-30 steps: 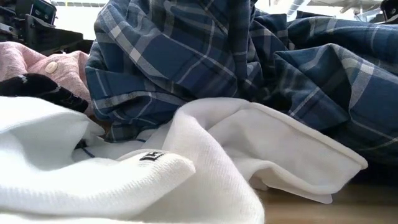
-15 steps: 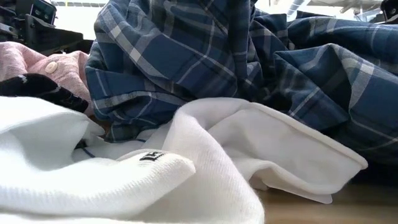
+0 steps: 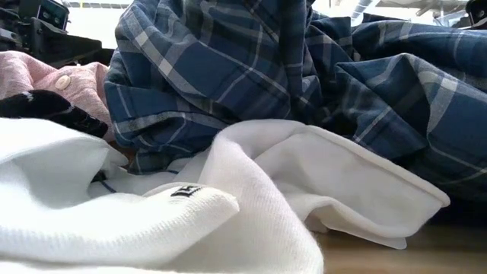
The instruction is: Sort clothes
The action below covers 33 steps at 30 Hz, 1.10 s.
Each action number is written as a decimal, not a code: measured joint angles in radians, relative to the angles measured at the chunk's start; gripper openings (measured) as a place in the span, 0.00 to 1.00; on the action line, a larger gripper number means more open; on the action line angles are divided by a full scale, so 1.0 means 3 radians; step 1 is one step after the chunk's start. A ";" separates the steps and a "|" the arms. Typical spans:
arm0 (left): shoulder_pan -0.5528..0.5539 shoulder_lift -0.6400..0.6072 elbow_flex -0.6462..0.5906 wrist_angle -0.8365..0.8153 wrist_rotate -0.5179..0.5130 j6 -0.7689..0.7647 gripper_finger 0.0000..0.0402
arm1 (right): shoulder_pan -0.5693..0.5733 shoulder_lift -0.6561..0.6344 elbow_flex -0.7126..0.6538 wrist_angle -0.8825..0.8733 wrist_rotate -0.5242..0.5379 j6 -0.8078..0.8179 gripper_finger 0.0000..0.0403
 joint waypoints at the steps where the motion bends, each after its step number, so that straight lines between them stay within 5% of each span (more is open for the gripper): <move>1: 0.0000 0.0000 0.0000 0.0001 0.0001 -0.0001 0.50 | 0.0000 0.0000 0.0001 0.0000 0.0000 0.0001 0.30; 19: 0.0000 0.0000 -0.0001 0.0001 0.0001 -0.0001 0.50 | 0.0001 0.0000 -0.0012 0.0143 0.0001 0.0003 0.30; 33: 0.0000 0.0000 -0.0001 0.0000 0.0000 -0.0001 0.50 | 0.0000 -0.0001 -0.0005 0.1226 0.0001 0.0000 0.30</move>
